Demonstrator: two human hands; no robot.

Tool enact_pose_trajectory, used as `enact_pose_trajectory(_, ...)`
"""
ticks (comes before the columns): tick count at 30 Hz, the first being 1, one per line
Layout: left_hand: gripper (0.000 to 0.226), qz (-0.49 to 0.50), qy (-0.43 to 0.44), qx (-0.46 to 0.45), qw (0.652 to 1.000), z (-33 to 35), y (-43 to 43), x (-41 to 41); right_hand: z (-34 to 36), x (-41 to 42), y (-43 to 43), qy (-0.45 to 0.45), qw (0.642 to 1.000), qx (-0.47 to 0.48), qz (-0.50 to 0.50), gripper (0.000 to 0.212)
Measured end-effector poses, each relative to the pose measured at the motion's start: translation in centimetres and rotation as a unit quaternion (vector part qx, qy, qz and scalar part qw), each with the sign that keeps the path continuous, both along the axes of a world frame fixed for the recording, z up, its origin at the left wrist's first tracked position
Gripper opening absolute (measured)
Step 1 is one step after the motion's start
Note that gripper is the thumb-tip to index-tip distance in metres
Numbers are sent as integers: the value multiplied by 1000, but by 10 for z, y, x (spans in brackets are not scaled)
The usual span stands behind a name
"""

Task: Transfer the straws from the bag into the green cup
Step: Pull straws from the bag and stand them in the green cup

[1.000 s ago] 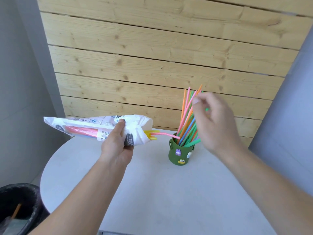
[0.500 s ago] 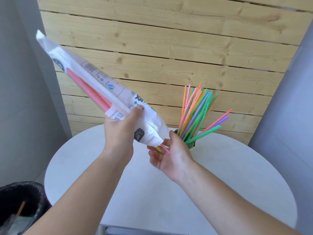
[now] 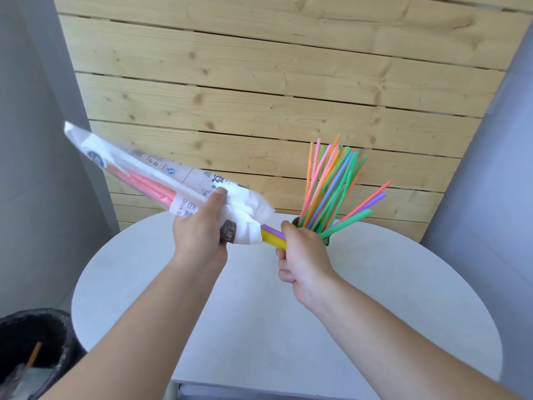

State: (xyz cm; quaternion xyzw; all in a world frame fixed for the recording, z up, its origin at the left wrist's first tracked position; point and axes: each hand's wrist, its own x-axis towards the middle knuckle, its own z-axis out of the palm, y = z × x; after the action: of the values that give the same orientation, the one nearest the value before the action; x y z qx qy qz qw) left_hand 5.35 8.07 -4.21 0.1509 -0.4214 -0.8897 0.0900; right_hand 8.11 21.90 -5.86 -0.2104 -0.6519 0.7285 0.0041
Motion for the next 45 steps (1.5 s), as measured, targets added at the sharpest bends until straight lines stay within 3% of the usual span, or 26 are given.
enact_pose_trajectory(4, 22, -15, -28, 64, 997, -5, 0, -2, -2, -7, 5, 110, 985, 131, -38, 38)
enact_pose_trajectory(9, 29, -15, -48, 95, 994, -6, 1, -5, 3, -9, 10, 172, 974, 143, -48, 39)
enact_pose_trajectory(25, 38, -12, -88, 167, 982, -2, -4, -9, 25, -10, 28, 214, 959, 181, -40, 30)
enact_pose_trajectory(29, 33, -20, -103, 173, 979, -2, -2, -8, 30, -9, 28, 207, 957, 204, -18, 28)
enact_pose_trajectory(37, 24, -18, -94, 212, 973, -3, -15, -16, 77, -9, 64, 270, 918, 289, -34, 20)
enact_pose_trajectory(45, 17, -5, -103, 211, 972, -5, -13, -19, 111, -9, 100, 252, 925, 281, -35, 27)
